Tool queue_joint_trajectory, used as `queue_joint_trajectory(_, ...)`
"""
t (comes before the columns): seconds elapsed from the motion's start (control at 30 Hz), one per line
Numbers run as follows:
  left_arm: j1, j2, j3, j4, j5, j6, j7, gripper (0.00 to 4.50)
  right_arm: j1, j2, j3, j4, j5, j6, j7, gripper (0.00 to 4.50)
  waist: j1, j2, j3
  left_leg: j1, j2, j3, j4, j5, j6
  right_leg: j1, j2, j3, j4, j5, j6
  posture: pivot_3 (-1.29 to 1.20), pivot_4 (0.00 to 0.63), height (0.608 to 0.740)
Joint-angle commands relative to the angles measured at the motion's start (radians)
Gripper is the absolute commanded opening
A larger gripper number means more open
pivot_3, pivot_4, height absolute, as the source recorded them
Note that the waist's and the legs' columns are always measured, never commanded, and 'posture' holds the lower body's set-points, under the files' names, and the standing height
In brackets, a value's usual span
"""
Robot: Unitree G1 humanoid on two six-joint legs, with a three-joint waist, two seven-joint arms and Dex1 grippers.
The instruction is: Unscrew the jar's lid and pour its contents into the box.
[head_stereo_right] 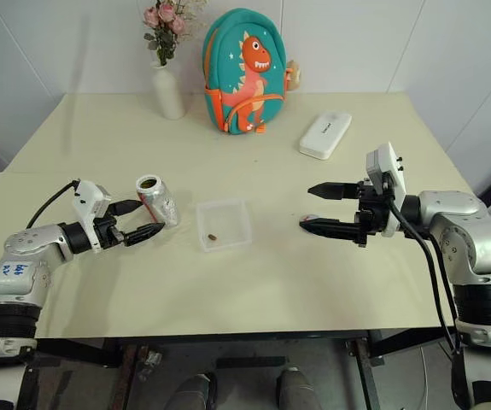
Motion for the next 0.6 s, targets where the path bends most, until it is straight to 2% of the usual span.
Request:
queue_joint_trajectory(0.03, 0.039, 0.035, 0.011, -0.118, -0.037, 0.055, -0.04, 4.49, -0.02, -0.014, -0.027, -0.007, -0.001, -0.027, 0.014, 4.5, 0.0, 0.0, 0.0, 0.0, 0.0, 0.0, 0.0, 0.0, 0.0, 0.0, 0.0, 0.0, 0.0, 0.0, 0.0, 0.0, 0.15, 0.74)
queue_joint_trajectory(0.4, 0.12, 0.174, 0.105, -0.109, -0.032, 0.097, -0.072, 4.49, -0.061, -0.042, -0.017, 0.031, -0.017, -0.019, 0.046, 4.5, -0.019, 0.0, 0.0, 0.0, 0.0, 0.001, -0.004, 0.0, 0.0, -0.001, 0.0, 0.0, -0.002, 0.0, -0.001, 0.0, 0.15, 0.74)
queue_joint_trajectory(0.6, 0.261, 0.268, 0.287, -0.193, -0.164, 0.143, -0.219, 4.49, -0.072, -0.067, -0.03, 0.047, -0.018, -0.016, 0.083, 4.5, -0.027, 0.0, 0.0, 0.0, 0.001, 0.003, -0.011, 0.0, 0.0, -0.003, 0.0, 0.001, -0.005, -0.001, -0.002, 0.0, 0.15, 0.74)
